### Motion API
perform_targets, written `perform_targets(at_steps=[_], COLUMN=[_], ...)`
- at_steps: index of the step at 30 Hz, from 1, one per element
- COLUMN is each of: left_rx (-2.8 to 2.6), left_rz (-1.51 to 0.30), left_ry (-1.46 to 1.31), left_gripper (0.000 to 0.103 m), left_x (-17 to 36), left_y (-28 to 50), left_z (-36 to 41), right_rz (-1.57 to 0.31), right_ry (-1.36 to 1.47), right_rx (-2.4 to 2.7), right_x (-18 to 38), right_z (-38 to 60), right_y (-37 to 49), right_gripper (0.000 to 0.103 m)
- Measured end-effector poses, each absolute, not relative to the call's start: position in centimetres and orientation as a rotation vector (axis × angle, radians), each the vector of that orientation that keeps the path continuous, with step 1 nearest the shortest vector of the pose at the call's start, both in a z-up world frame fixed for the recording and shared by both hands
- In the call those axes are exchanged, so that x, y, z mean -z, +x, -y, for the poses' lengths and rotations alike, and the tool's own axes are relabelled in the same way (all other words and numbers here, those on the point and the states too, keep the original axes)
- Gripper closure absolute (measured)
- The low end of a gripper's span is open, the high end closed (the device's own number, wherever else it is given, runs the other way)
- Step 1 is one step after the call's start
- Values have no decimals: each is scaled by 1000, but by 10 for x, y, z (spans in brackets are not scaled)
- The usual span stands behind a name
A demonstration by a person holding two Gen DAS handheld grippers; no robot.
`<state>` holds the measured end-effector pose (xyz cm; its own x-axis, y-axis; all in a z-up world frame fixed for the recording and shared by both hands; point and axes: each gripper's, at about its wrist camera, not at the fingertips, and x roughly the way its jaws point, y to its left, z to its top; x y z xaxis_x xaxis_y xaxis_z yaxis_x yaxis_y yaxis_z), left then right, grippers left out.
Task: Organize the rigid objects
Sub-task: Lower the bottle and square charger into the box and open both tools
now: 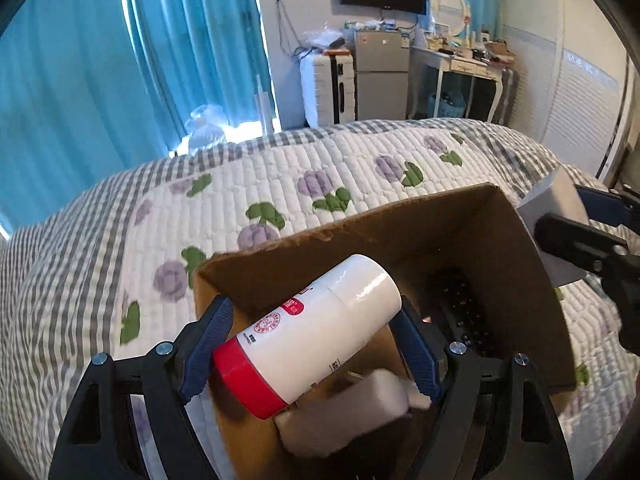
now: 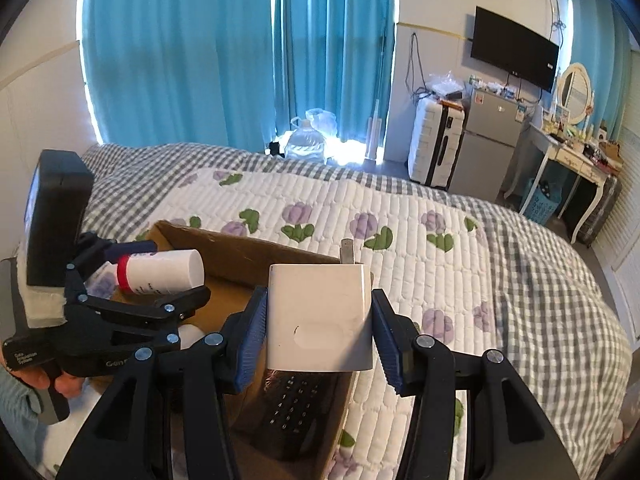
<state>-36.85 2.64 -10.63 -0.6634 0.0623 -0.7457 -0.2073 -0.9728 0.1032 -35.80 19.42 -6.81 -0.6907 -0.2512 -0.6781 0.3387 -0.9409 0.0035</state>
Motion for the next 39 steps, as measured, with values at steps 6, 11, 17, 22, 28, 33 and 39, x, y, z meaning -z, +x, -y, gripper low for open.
perform_targets(at_steps=[6,11,17,22,28,33,39], left_rx=[-2752,-2778,-2822,-2853,-2908,-2939,-2977], left_rz=[-192,-138,-90,-23,-62,-26,-38], left_ry=[-1170,-1127,-1122,-1119,-1096,-989,-838], left_gripper=[12,12,12,12,12,12,7], left_x=[100,82,72,67,44,0,-55], left_y=[-367,-352,-344,-337,-310,-272,-221], left_z=[-26,-19,2,23,31,23,7], right_rz=[-176,-174,-208,-115,-52,-105,-200], right_ry=[1037,1050,1082,1130,1046,988,869], right_rx=[2602,2603,2567,2570,2628,2682,2749], right_x=[85,86,100,116,83,34,-37], right_z=[-198,-195,-168,-157,-169,-184,-202], right_y=[-363,-367,-380,-392,-376,-336,-268], right_gripper=[54,53,53,49,30,30,30])
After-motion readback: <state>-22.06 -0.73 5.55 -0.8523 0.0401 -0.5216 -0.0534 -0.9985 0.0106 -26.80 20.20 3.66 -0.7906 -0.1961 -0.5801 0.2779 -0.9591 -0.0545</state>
